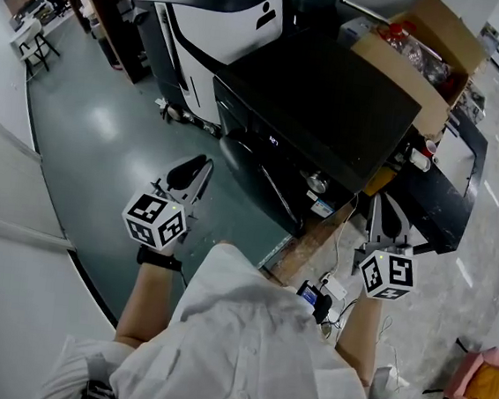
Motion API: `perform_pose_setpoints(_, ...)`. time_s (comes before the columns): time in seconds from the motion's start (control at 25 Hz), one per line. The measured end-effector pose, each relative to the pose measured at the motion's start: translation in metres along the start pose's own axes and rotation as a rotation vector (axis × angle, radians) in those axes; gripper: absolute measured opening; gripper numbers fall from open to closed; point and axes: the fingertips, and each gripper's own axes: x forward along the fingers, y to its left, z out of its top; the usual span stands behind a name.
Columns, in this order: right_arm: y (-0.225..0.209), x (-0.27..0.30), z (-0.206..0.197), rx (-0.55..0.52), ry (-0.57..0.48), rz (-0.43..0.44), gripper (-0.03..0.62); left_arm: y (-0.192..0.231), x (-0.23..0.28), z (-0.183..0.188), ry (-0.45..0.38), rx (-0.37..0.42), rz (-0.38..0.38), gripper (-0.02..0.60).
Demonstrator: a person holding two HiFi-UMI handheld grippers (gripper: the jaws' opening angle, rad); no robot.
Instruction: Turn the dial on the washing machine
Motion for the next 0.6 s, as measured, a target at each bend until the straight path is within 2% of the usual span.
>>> perform_pose_setpoints(0.6,0.022,0.005,0.001,0.002,-0.010,0.048,0.000,0.006,-0.017,-0.010,-0.001,-0.018,0.025,0.060)
